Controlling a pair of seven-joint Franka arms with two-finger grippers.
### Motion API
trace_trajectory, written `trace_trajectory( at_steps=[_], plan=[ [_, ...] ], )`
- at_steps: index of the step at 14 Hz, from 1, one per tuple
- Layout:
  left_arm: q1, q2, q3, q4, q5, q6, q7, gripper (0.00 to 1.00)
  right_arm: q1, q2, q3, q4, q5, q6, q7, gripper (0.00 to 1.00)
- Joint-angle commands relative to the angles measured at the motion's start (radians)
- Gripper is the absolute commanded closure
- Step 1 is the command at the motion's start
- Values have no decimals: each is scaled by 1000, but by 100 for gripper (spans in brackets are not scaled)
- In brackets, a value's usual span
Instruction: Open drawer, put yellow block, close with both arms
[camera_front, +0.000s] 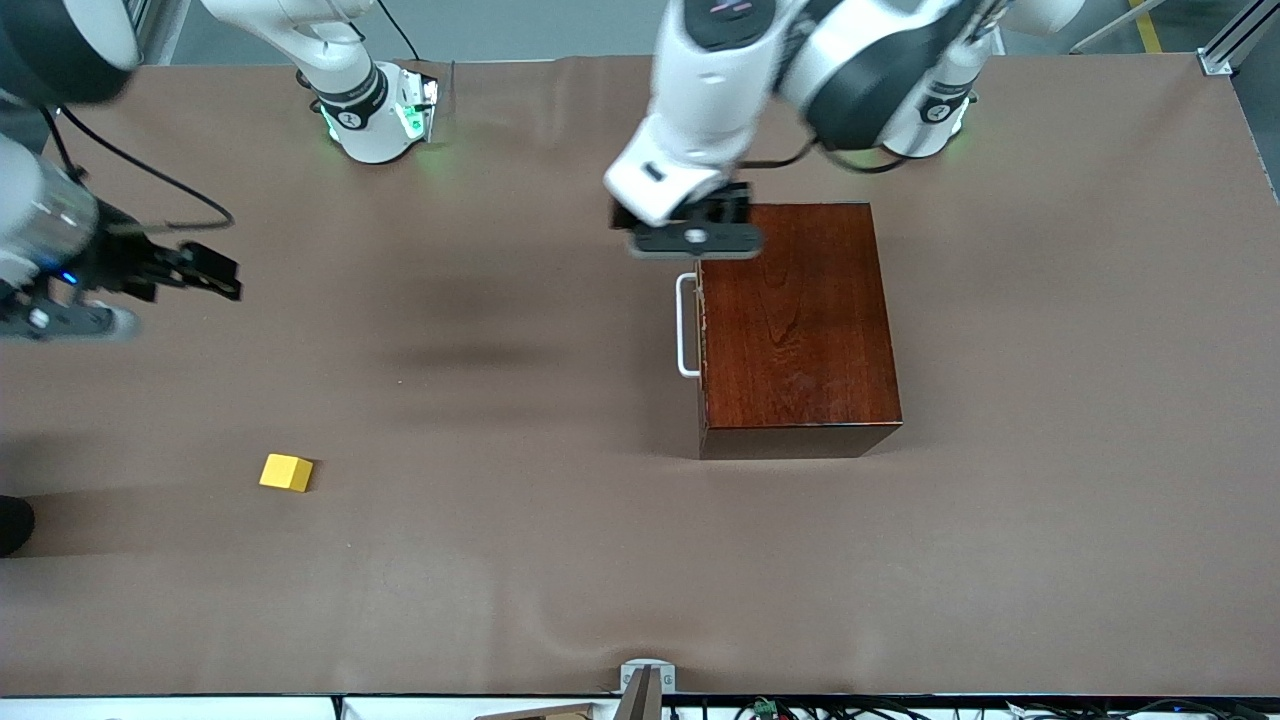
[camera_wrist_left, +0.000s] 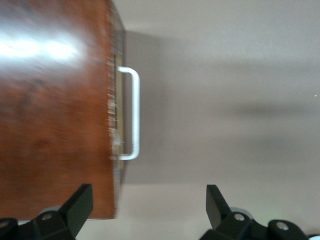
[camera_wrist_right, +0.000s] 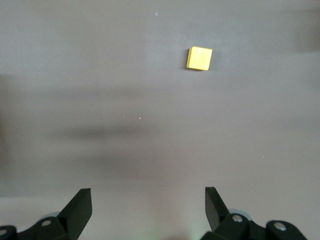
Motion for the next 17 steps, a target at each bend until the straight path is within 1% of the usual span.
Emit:
trace_trajectory(
  at_steps=[1, 3, 5, 6, 7, 9, 10, 12, 14, 16, 17],
  plan=[
    [-57, 90, 15, 50, 95, 25, -106, 0, -9, 60, -9, 17, -7, -2, -5, 0],
    [-115, 152, 28, 53, 156, 45, -172, 0, -17, 114, -9, 17, -13, 5, -2, 0],
    [-155, 180, 64, 53, 172, 52, -183, 0, -26, 168, -10, 19, -31, 23, -3, 0],
    [-167, 193, 84, 53, 172, 52, -178, 0, -42, 185, -12, 17, -21, 65, -6, 0],
    [-170, 203, 97, 53, 172, 52, -171, 0, -62, 199, -10, 2, -18, 102, -6, 0],
    [-170, 232, 98, 53, 190, 54, -110, 0, -86, 229, -10, -4, -14, 138, -6, 0],
    [-170, 245, 98, 52, 217, 55, -73, 0, -88, 243, -10, -7, -16, 150, 0, 0],
    [-170, 263, 98, 52, 236, 55, -25, 0, -85, 268, -12, -12, -25, 172, 4, 0],
    [-167, 274, 98, 50, 236, 55, -5, 0, -85, 288, -12, -47, -27, 228, 6, 0],
    [-167, 288, 98, 44, 250, 49, -3, 0, -83, 280, -12, -137, -27, 341, 20, 0],
    [-170, 292, 98, 44, 273, 45, -3, 0, -86, 280, -12, -153, -27, 362, 27, 0]
  ],
)
